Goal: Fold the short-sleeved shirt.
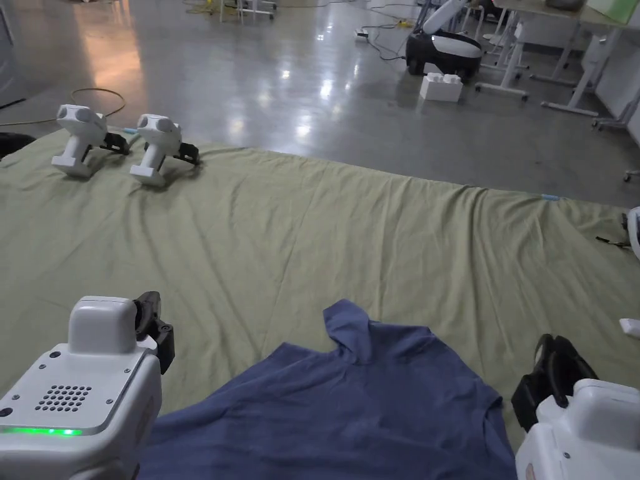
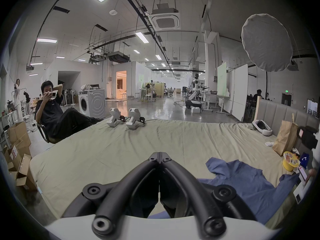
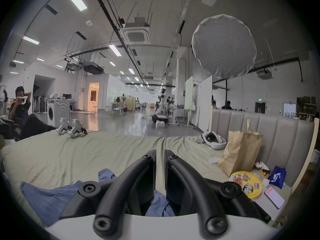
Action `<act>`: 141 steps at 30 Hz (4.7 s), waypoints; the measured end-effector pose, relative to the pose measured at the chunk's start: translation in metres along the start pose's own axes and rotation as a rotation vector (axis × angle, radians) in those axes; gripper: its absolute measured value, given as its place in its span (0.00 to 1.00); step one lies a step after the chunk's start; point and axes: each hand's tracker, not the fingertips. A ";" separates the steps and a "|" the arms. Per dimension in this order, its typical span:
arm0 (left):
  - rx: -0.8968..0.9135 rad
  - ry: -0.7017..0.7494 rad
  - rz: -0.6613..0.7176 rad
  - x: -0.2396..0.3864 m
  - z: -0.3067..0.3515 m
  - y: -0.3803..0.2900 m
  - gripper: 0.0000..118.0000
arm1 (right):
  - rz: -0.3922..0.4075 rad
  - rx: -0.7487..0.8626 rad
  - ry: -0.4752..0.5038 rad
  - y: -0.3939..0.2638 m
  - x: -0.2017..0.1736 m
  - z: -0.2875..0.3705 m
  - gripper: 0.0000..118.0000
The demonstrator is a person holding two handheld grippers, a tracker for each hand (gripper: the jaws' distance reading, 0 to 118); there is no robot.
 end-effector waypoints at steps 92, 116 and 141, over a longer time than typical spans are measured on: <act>-0.795 0.063 0.108 -0.084 -0.057 -0.099 0.06 | 0.336 -1.021 0.382 -0.122 -0.101 -0.313 0.08; -0.338 -0.064 0.081 -0.065 -0.075 0.076 0.06 | 0.051 -0.433 0.270 0.094 0.033 -0.213 0.07; -0.036 -0.104 -0.019 0.000 -0.195 0.359 0.06 | 0.030 -0.092 0.086 0.325 0.099 -0.260 0.07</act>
